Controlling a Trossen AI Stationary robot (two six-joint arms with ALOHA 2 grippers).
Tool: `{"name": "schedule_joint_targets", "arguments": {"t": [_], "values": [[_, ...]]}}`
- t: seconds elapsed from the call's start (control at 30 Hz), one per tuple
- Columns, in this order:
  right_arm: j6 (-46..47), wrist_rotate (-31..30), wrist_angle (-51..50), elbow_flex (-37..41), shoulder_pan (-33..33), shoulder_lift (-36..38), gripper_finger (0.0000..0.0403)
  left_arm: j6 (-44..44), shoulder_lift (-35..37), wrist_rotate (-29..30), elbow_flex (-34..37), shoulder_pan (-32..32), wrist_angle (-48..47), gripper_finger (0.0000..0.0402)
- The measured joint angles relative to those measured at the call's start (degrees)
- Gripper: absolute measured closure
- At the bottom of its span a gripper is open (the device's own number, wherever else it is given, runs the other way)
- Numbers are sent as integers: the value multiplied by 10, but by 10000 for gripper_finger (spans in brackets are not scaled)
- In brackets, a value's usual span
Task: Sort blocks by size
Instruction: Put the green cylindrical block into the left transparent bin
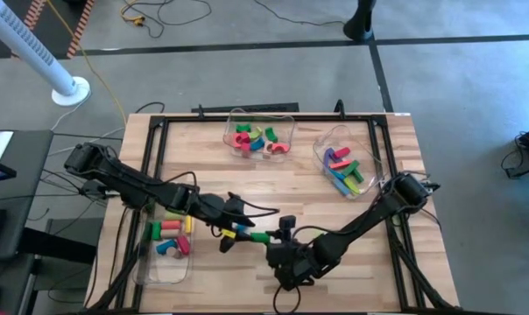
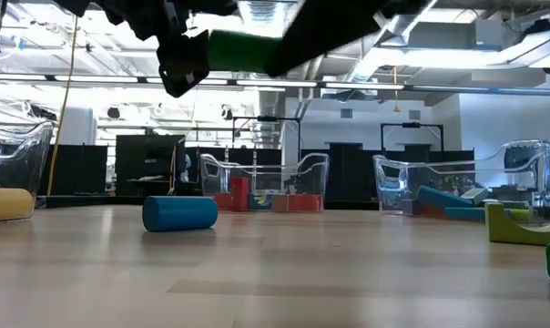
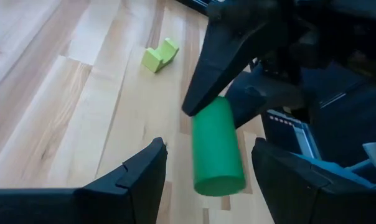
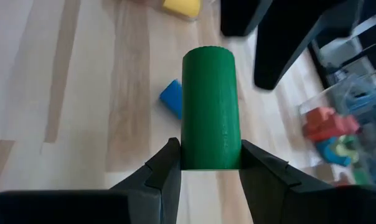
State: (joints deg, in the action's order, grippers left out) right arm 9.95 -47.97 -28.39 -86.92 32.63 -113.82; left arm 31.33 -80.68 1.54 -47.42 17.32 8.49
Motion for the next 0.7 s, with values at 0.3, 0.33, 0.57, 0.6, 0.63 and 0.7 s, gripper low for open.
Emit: {"name": "schedule_joint_targets", "arguments": {"t": [0.3, 0.33, 0.57, 0.6, 0.63, 0.7], "values": [[-40, 0, 1, -26, -14, 0, 239, -1, 0, -1, 0, 2, 1, 178], [-40, 0, 1, -26, -15, 0, 239, -3, 0, -1, 0, 2, 2, 180], [-40, 0, 1, -27, -17, 0, 239, -16, 0, -4, 0, 3, 5, 220], [-40, 0, 1, -27, -17, 0, 239, -18, 0, -7, 0, 3, 5, 228], [-40, 0, 1, -27, -17, 0, 239, -20, 0, -11, 0, 3, 5, 237], [-40, 0, 1, -27, -17, 0, 239, -25, 0, -13, 0, 3, 5, 254]]}}
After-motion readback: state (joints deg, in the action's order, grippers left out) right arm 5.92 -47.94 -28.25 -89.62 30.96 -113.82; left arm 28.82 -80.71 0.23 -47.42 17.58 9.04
